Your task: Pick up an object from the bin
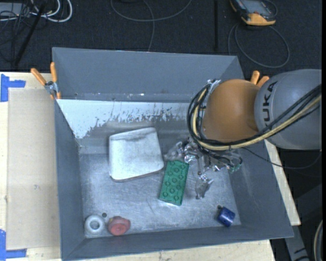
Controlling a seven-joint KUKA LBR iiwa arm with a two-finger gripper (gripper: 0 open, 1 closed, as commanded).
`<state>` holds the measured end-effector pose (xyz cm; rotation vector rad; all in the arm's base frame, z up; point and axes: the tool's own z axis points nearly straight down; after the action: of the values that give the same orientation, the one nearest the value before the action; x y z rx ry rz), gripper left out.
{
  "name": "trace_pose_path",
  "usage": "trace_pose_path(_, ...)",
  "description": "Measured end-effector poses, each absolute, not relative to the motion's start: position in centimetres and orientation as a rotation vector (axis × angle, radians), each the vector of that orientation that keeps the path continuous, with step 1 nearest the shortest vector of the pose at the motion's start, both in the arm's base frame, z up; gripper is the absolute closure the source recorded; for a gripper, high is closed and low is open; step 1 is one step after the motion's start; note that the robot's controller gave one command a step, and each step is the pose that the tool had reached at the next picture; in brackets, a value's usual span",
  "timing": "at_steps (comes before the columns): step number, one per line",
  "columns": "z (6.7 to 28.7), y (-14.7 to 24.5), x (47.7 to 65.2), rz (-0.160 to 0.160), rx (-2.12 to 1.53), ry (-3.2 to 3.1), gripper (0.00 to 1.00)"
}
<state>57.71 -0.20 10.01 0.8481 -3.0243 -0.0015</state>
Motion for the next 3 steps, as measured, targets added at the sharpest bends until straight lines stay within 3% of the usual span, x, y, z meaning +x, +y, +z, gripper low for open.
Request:
trace_pose_path(1,10.2,0.3,58.8,-0.001,1.247,-2.886,0.0)
trace_pose_path(2,7.2,0.4,59.2,-0.001,1.667,-2.663,0.0)
trace_pose_path(3,7.3,0.4,59.3,-0.002,1.66,-2.665,0.0)
